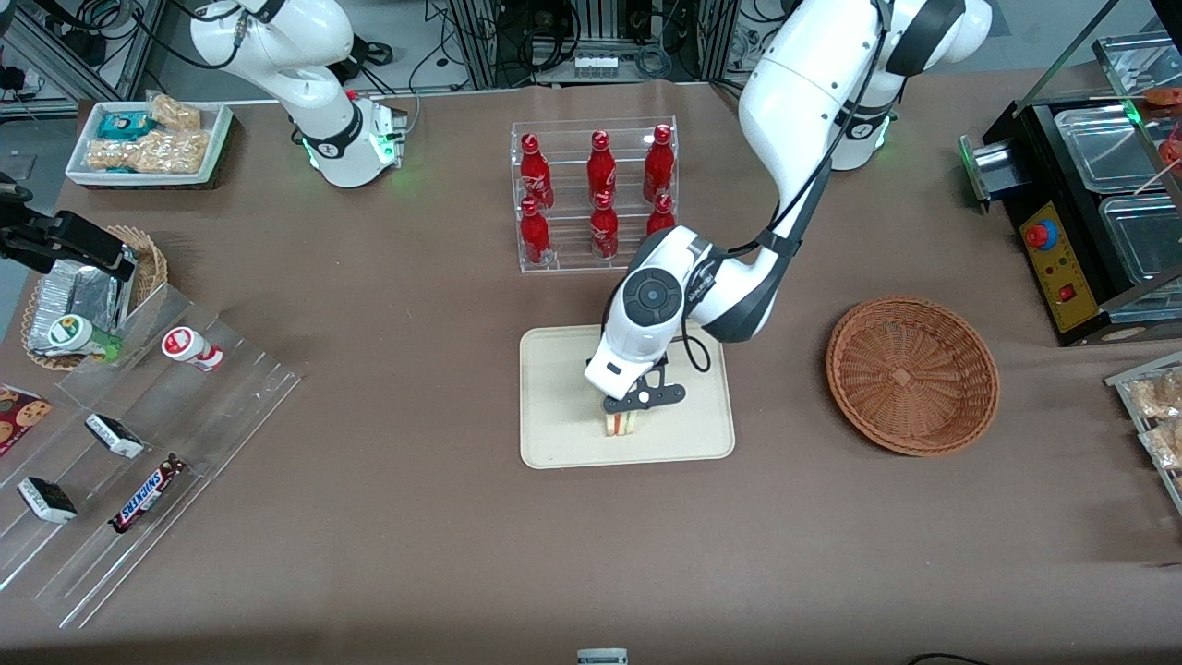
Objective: Place sandwich from basket to tray
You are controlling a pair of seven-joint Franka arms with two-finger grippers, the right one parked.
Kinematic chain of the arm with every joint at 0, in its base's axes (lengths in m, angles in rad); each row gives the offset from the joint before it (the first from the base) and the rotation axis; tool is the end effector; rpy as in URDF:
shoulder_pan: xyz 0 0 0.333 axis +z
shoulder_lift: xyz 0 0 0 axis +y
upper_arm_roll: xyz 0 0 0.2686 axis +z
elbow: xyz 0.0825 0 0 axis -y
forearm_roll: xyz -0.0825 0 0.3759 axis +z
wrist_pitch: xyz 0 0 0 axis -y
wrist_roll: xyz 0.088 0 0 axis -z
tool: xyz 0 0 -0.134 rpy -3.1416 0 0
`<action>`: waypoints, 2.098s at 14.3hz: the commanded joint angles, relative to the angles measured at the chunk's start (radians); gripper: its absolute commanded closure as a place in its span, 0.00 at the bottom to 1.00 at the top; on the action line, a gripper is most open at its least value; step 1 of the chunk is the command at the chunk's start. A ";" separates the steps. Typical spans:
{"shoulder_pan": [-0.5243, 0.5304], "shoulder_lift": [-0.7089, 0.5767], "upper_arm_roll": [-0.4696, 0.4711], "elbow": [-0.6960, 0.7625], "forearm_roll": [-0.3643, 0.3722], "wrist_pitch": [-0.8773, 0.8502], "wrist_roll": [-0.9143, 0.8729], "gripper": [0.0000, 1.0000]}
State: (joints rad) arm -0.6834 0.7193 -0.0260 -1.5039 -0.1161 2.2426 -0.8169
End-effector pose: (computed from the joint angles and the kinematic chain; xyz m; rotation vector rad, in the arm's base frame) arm 0.5124 -0.4451 0.1863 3.0352 0.2824 -0.0933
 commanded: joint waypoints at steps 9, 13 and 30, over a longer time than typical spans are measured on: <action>0.008 -0.205 0.041 0.027 0.016 -0.161 -0.076 0.00; 0.092 -0.300 0.055 0.005 0.133 -0.290 -0.067 0.00; 0.593 -0.606 0.055 -0.088 0.115 -0.636 0.850 0.00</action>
State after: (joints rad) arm -0.1325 0.1817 0.0417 -1.5592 -0.0022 1.6287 -0.0435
